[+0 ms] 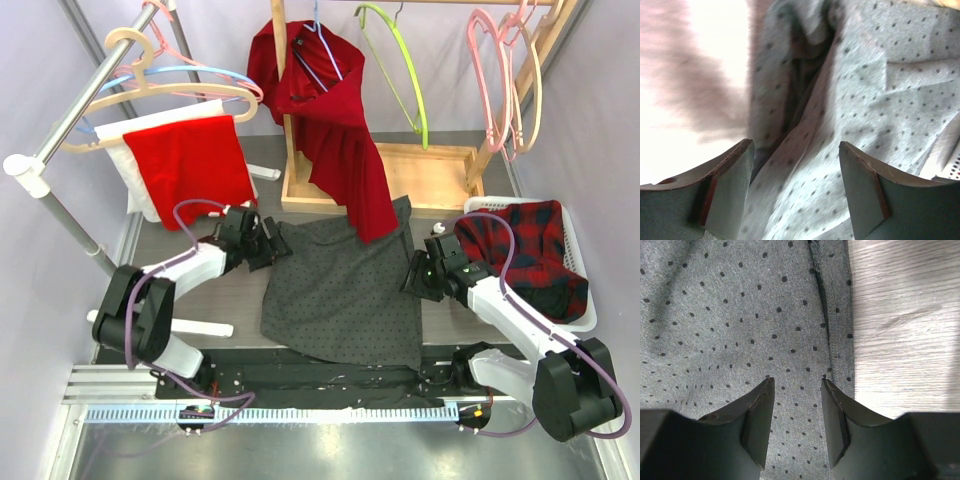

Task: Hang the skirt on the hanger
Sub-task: Flatten out the skirt at the center of the board.

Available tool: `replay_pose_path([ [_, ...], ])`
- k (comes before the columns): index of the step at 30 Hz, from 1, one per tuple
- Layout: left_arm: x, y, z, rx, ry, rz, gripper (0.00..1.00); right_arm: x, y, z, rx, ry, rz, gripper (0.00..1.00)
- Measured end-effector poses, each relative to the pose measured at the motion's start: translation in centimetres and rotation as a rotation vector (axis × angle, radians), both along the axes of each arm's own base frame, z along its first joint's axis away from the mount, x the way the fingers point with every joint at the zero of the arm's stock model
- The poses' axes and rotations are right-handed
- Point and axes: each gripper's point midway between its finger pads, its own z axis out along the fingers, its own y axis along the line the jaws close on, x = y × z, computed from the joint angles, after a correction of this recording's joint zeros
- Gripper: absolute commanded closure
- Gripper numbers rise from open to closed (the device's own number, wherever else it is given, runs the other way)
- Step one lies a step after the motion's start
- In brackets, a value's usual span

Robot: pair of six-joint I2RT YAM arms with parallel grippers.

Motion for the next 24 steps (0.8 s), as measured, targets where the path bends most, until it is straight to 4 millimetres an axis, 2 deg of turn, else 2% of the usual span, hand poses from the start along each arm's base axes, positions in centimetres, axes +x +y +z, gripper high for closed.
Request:
replay_pose_path([
  [3, -1.2, 0.9, 0.3, 0.024, -0.008, 0.004, 0.27, 0.0, 0.0, -0.1, 0.003, 0.001, -0.004, 0.52],
  [6, -3.2, 1.5, -0.6, 0.030, 0.022, 0.000, 0.31, -0.2, 0.0, -0.4, 0.008, 0.007, -0.009, 0.52],
  [8, -4.6, 1.8, -1.4, 0.026, 0.050, -0.007, 0.41, -0.3, 0.1, -0.5, 0.010, 0.011, -0.012, 0.52],
  [11, -5.9, 1.6, -1.5, -0.010, 0.053, -0.028, 0.54, -0.3, 0.1, -0.6, 0.014, 0.012, -0.014, 0.52],
  [14, -7.3, 1.4, -2.0, -0.037, 0.078, -0.050, 0.62, -0.5, 0.0, -0.8, 0.013, 0.019, -0.017, 0.53],
  [20, -7.8, 0.7, -1.8, -0.077, 0.082, -0.074, 0.81, -1.0, -0.4, -2.0, -0.013, 0.053, -0.030, 0.54],
  [24, -7.9, 0.4, -1.7, -0.092, 0.086, -0.083, 0.85, -1.1, -0.9, -2.7, -0.040, 0.065, -0.042, 0.55],
])
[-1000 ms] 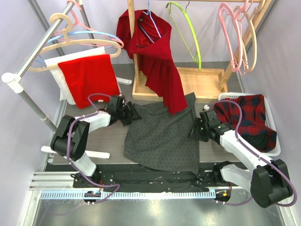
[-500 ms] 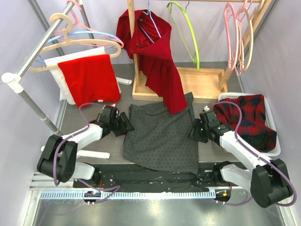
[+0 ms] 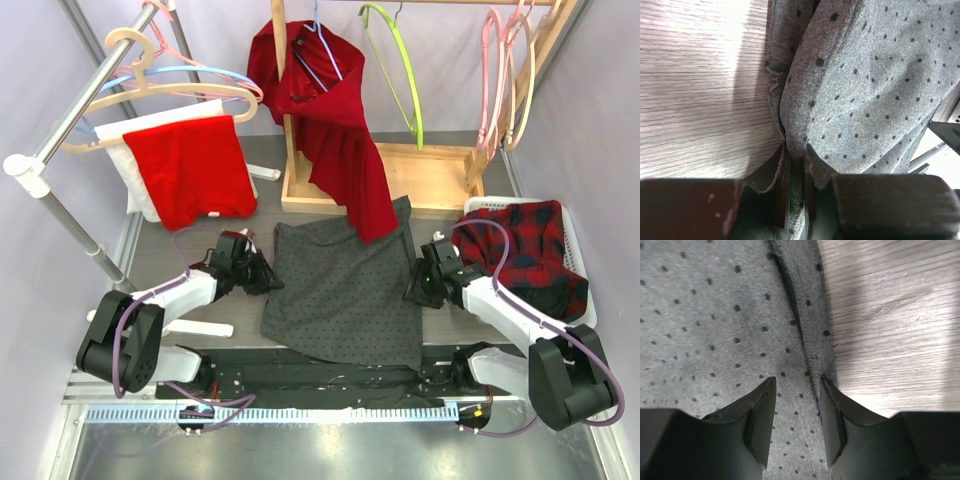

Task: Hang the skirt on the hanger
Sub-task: Flatten out the skirt at the center of the board.

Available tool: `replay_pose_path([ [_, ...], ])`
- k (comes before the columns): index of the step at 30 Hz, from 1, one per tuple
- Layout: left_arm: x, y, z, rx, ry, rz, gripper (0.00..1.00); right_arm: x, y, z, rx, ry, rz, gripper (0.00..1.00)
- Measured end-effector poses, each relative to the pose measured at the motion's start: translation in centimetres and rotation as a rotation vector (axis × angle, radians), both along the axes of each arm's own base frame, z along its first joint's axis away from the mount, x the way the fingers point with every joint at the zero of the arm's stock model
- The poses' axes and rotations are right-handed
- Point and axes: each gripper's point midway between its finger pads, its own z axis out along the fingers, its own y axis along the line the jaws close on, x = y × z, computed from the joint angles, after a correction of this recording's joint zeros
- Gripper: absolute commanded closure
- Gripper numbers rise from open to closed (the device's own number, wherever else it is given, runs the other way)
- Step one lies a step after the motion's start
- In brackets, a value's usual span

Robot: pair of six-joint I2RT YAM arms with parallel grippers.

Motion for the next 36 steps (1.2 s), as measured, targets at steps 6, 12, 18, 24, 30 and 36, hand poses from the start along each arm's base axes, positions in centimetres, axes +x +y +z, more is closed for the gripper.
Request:
replay_pose_path([
  [6, -0.05, -0.22, 0.14, -0.013, 0.001, -0.006, 0.89, 0.22, 0.06, -0.65, -0.003, 0.007, -0.003, 0.78],
  [12, -0.06, -0.33, 0.23, -0.019, 0.000, -0.010, 0.90, 0.36, 0.08, -0.79, 0.000, 0.002, -0.014, 0.90],
  [18, -0.06, -0.36, 0.26, -0.020, 0.000, -0.011, 0.90, 0.05, -0.55, -0.64, -0.027, 0.001, -0.030, 0.64],
  [24, -0.07, -0.40, 0.29, -0.023, -0.001, -0.012, 0.90, 0.02, -0.61, -0.68, -0.033, 0.007, -0.031, 0.75],
  [30, -0.06, -0.40, 0.29, -0.023, -0.001, -0.012, 0.91, -0.21, -0.51, -0.73, -0.028, 0.017, -0.026, 0.90],
  [36, -0.06, -0.40, 0.29, -0.023, -0.001, -0.012, 0.91, -0.41, -0.62, -0.63, -0.033, 0.025, -0.027, 0.99],
])
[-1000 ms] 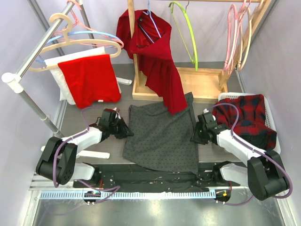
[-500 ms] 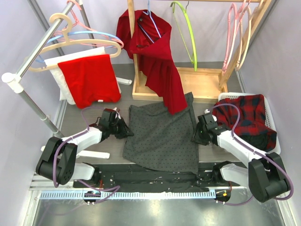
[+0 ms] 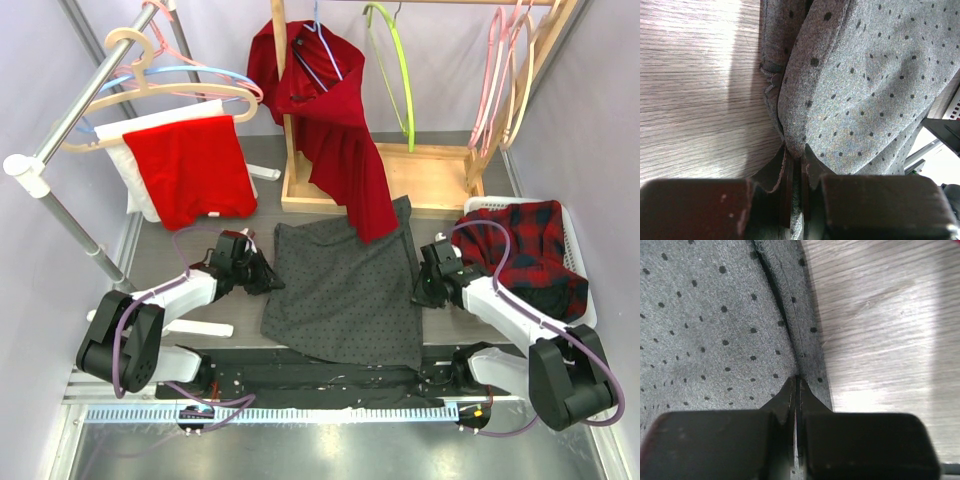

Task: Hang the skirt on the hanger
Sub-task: Flatten out the skirt at the center of the board.

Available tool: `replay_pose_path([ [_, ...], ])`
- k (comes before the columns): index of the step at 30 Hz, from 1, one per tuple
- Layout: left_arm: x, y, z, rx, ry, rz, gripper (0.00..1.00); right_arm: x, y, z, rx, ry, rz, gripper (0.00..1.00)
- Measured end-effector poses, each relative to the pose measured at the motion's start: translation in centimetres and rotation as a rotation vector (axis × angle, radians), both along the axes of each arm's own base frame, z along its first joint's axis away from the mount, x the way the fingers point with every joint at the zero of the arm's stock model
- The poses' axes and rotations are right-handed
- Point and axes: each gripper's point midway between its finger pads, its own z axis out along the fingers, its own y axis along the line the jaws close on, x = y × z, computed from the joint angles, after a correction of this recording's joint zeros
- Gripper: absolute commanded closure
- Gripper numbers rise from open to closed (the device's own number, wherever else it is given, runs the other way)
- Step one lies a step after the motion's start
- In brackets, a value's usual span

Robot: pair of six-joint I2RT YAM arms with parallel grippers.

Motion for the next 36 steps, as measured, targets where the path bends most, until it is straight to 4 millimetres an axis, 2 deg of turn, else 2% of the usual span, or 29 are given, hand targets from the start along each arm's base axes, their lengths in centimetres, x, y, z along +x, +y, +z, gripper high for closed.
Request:
replay_pose_path([
  [11, 0.0, 0.0, 0.0, 0.000, 0.000, -0.001, 0.91, 0.4, -1.5, 3.4, -0.037, -0.082, -0.086, 0.99],
  [18, 0.0, 0.0, -0.1, 0.002, 0.004, -0.002, 0.82, -0.3, -3.2, 3.4, -0.099, -0.071, -0.190, 0.99],
  [19, 0.0, 0.0, -0.1, 0.002, 0.004, -0.001, 0.79, -0.4, -3.4, 3.2, -0.106, -0.063, -0.200, 0.99],
  [20, 0.0, 0.0, -0.2, 0.003, 0.006, -0.001, 0.65, -0.8, -3.8, 2.7, -0.129, -0.034, -0.221, 0.99],
  [21, 0.0, 0.0, -0.2, 0.003, 0.006, -0.001, 0.57, -0.8, -3.8, 2.7, -0.131, -0.033, -0.223, 0.99],
  [24, 0.1, 0.0, -0.2, 0.012, 0.003, -0.003, 0.41, -1.0, -4.5, 2.2, -0.169, -0.012, -0.248, 0.99],
  [26, 0.5, -0.1, 0.2, 0.010, -0.006, -0.004, 0.36, -1.2, -4.9, 1.9, -0.193, 0.005, -0.260, 0.94],
  [27, 0.8, -0.2, 0.5, 0.009, -0.014, -0.004, 0.33, -1.3, -4.9, 1.9, -0.198, 0.008, -0.264, 0.89],
  [28, 1.1, -0.3, 0.8, 0.007, -0.024, -0.006, 0.32, -1.3, -5.0, 1.9, -0.201, 0.010, -0.268, 0.79],
  [30, 1.5, -0.4, 1.3, 0.006, -0.042, -0.010, 0.28, -1.2, -5.0, 2.0, -0.200, 0.007, -0.271, 0.72],
  [31, 1.6, -0.4, 1.5, 0.006, -0.049, -0.011, 0.26, -1.1, -5.0, 2.1, -0.200, 0.004, -0.271, 0.65],
  [36, 1.0, -0.1, 2.9, 0.001, -0.079, -0.008, 0.24, -0.2, -4.6, 2.8, -0.182, -0.025, -0.265, 0.55],
])
